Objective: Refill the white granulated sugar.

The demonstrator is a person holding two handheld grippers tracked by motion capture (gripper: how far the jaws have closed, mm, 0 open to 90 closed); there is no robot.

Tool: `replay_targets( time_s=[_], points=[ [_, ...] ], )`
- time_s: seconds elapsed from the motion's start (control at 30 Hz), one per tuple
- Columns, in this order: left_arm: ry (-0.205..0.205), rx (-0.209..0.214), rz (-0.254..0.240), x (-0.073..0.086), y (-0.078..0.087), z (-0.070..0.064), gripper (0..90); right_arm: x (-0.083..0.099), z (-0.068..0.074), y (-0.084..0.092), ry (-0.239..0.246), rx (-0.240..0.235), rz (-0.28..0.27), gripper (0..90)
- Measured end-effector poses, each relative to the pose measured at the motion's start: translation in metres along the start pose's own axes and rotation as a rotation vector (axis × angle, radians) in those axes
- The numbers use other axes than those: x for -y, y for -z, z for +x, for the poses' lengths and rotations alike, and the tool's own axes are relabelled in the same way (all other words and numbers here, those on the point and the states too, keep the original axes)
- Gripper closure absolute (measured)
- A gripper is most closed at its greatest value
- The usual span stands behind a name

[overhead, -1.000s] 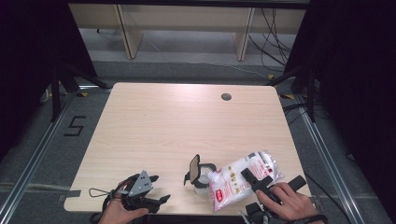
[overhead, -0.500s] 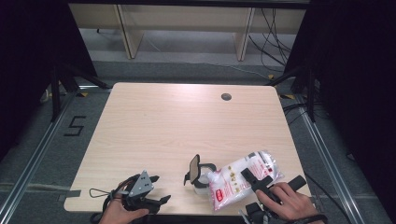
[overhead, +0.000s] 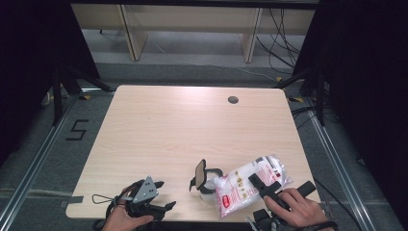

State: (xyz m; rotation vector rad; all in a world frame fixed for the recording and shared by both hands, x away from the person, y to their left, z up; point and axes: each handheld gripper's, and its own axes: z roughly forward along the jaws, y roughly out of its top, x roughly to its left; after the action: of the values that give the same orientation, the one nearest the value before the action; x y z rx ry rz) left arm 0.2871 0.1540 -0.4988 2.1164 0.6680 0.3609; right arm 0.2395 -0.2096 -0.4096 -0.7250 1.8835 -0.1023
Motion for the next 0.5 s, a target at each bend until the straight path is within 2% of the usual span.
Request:
replay_targets(
  time_s=[0.4,0.5],
  points=[
    [0.013,-0.003,0.002,0.0004,-0.0001,-0.0009,22.8,-0.0011,0.0010,-0.0005,-0.009,-0.003,-0.003,67.6],
    [0.022,-0.004,0.000,0.0007,-0.0005,-0.0015,22.8,-0.0016,0.0003,-0.0003,0.006,0.005,0.001,68.0]
  ],
)
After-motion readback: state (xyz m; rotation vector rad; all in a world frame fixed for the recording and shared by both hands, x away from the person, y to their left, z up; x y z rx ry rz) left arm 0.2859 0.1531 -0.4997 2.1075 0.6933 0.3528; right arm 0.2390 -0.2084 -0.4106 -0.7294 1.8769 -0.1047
